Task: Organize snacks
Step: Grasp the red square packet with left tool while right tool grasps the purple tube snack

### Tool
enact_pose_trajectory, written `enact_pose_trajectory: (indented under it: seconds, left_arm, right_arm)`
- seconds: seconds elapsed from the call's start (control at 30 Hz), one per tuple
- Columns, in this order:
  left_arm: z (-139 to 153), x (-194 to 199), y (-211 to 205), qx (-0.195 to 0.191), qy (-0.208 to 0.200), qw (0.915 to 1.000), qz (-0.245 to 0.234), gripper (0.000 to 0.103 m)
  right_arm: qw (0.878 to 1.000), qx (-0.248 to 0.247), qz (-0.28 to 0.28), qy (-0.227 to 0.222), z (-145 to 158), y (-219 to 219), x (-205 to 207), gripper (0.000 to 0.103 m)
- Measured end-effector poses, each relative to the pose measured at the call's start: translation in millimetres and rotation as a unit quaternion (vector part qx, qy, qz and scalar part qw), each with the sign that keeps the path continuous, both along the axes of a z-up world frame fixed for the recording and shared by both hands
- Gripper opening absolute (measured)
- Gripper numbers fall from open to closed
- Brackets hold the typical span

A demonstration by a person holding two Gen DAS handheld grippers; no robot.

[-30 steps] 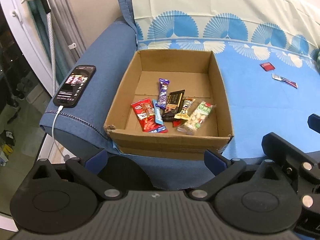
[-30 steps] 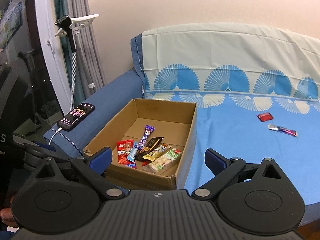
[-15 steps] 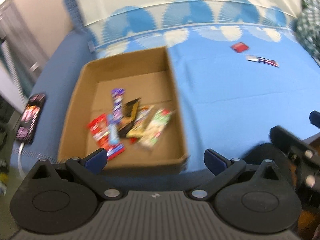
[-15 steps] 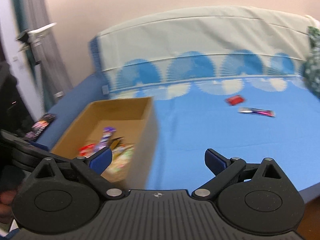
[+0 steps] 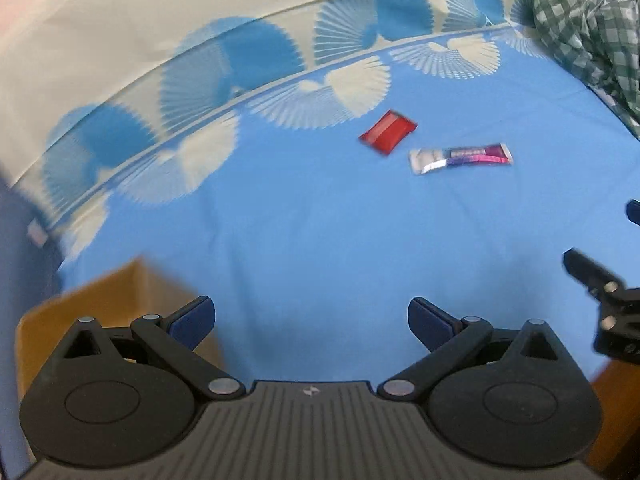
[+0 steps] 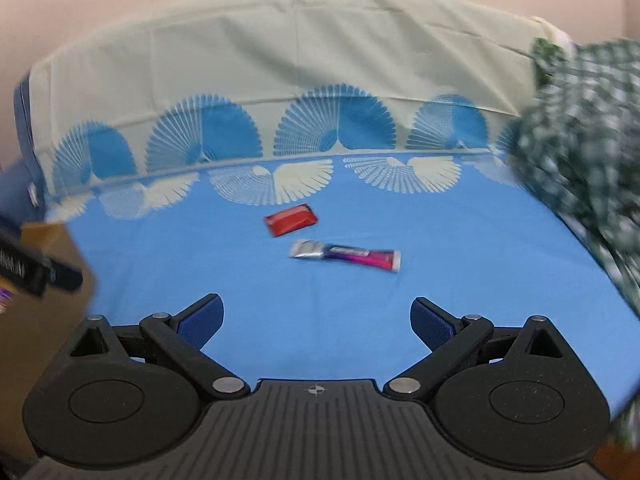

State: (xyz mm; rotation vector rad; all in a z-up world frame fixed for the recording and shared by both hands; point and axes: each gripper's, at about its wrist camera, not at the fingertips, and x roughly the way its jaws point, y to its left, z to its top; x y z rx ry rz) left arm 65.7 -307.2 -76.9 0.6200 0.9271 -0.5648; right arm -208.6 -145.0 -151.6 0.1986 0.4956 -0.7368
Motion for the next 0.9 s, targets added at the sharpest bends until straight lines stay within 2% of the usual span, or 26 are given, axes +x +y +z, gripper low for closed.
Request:
enact_pose_trajectory:
  seconds: [0.13,0.27,0.33,0.5,0.53,0.57,0.63,0.7,0.73,0.8,0.83,0.87,0.9]
  left_arm:
    - [-44,57,-67,0.003,0.000,0.9996,-0.028,0.103]
    - [-95,115,-127,0.017,0.023,0.9973,-0.067,0.103]
    - [-115,139,-153,0.020,0.041,0.9961,-0.076,0.103]
    - [-153,179,-205,0.013,0.062,0.9930,-0.099,0.103]
    - [-157,183,-210,0.017,0.068,0.9922,-0.103,0.103]
    - [-165,189,-218,0.023,0.074,0.9915,-0.105,0.103]
    - [-166,198,-223,-0.001,0.089,0.9908,-0.102,0.103]
    - [-168,205,-229,-0.003,0.104,0.9902,-0.093,0.103]
    - [-168,204,-229,-0.012,0.101,0.9907,-0.090,0.099]
    - [-164,199,-227,-0.025,0.093,0.9906,-0.097,0.083]
    - [-160,195,-225,-0.032,0.088,0.9901,-0.104,0.057]
    - [-156,192,-222,-0.038,0.091,0.9887,-0.113,0.046]
    - [-154,192,-218,-0.040,0.100,0.9887,-0.104,0.046]
  right_arm:
    - [0.997,-0.032,0.036,0.064,-35,-82,46,0.100]
    - [0.991,-0.009,0.085,0.100,-68,-156,92,0.100]
    - [0.989,-0.013,0.098,0.109,-81,-180,113,0.100]
    - [0.984,0.028,0.126,0.121,-110,-224,151,0.103]
    - [0.985,0.031,0.134,0.103,-114,-230,151,0.103]
    - [0.985,0.024,0.140,0.095,-115,-231,151,0.103]
    - [0.984,0.016,0.153,0.090,-117,-234,151,0.103]
    - [0.984,0.009,0.160,0.083,-118,-234,149,0.103]
    - [0.983,0.006,0.162,0.081,-120,-234,148,0.102]
    - [0.984,0.005,0.164,0.075,-117,-230,144,0.091]
    - [0.984,0.002,0.166,0.070,-115,-226,141,0.073]
    - [0.984,0.000,0.167,0.067,-113,-221,139,0.049]
    - [0.984,-0.002,0.165,0.067,-110,-216,136,0.039]
